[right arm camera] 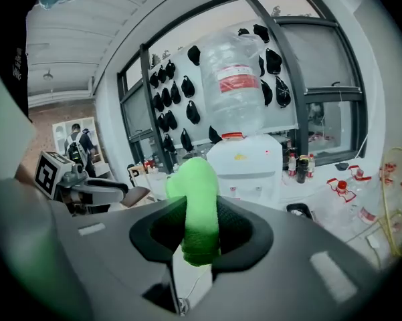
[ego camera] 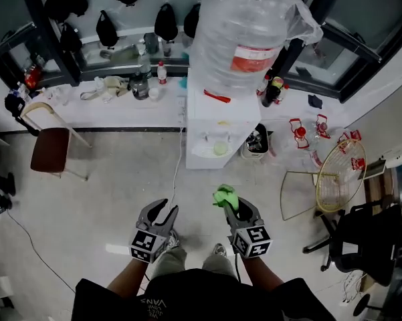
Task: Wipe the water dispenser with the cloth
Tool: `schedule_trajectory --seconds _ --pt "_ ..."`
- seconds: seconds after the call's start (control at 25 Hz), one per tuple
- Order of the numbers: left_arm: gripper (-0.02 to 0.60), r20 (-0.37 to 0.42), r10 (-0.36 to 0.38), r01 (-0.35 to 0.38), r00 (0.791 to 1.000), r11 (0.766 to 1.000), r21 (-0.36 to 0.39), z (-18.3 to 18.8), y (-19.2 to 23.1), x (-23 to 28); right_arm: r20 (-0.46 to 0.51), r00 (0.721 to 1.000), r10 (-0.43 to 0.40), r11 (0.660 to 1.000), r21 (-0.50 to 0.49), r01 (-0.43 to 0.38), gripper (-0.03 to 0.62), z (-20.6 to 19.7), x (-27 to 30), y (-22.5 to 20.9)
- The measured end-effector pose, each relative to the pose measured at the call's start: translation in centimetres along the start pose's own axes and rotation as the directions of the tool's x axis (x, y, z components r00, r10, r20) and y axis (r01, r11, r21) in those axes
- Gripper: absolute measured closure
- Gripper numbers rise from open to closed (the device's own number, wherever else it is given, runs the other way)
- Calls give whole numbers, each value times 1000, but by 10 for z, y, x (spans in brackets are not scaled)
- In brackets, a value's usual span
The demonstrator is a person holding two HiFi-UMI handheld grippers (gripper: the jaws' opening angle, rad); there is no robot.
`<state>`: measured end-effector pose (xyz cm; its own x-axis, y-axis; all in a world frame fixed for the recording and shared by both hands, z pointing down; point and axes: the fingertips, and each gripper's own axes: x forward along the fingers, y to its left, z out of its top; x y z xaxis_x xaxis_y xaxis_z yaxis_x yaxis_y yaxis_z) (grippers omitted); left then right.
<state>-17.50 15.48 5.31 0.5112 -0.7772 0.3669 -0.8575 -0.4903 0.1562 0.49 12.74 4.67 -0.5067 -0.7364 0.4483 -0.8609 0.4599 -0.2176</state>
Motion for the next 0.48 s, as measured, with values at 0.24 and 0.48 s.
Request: schedule_trajectory --seconds 0.24,0.48 --pt "469 -42 -51 52 998 998 26 -15 31 39 -36 999 -29 999 12 29 482 -11 36 -12" --pt "469 -33 30 -31 999 999 -10 -44 47 83 -115 993 39 999 -9 -40 482 -55 76 -49"
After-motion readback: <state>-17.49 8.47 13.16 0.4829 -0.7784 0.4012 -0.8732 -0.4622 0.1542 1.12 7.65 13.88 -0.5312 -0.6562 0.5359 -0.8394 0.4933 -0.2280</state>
